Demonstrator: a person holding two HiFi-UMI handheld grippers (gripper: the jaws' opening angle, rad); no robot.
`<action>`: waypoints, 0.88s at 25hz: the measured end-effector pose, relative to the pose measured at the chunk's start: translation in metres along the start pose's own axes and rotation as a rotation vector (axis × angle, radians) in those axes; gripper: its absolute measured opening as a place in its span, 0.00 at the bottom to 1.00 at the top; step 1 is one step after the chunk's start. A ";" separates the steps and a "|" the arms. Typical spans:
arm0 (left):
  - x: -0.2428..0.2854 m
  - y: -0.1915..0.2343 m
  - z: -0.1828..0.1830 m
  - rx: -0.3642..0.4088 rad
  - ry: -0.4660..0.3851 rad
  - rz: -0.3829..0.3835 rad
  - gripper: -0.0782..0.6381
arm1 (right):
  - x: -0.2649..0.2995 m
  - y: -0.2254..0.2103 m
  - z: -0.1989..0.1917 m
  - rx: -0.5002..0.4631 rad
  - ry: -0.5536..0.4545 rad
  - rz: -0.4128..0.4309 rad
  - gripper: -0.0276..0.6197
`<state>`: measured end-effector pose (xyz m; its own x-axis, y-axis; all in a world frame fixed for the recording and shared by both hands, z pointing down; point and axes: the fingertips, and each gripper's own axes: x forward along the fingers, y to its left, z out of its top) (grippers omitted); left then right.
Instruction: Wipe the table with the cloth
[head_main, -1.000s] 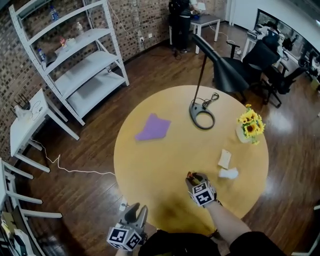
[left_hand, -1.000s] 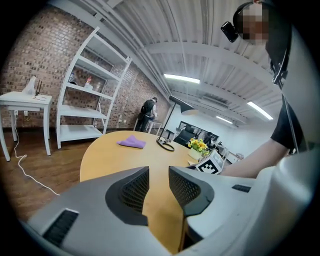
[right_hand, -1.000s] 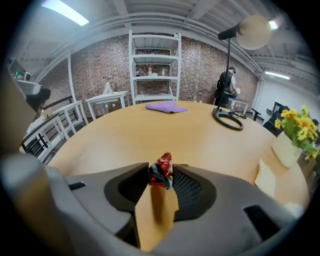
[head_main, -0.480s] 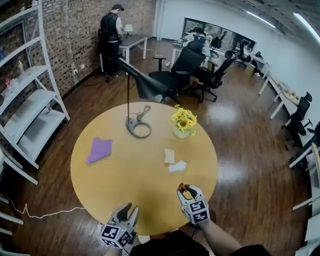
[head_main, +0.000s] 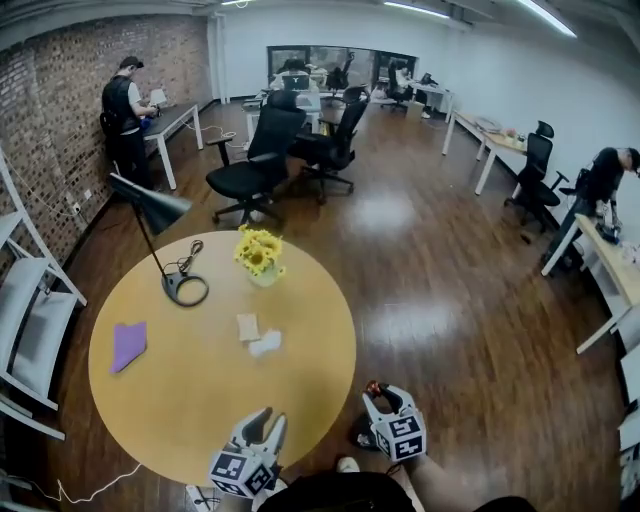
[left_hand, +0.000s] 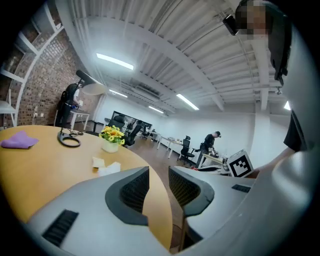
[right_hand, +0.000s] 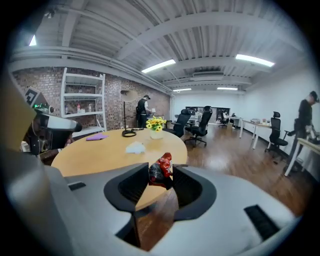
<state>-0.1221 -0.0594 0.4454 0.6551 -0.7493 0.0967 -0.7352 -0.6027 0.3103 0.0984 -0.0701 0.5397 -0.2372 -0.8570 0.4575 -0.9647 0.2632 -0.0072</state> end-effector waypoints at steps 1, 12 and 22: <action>0.013 -0.015 -0.002 0.006 0.006 -0.016 0.28 | -0.008 -0.016 -0.003 0.011 -0.003 -0.013 0.29; 0.120 -0.140 -0.053 0.035 0.109 -0.218 0.28 | -0.075 -0.145 -0.054 0.128 -0.006 -0.161 0.29; 0.154 -0.186 -0.129 0.033 0.308 -0.308 0.28 | -0.075 -0.148 -0.116 0.159 0.133 -0.131 0.29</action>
<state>0.1376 -0.0271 0.5242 0.8624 -0.4196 0.2832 -0.4992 -0.7976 0.3387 0.2725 0.0064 0.6092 -0.1022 -0.8104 0.5768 -0.9946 0.0719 -0.0753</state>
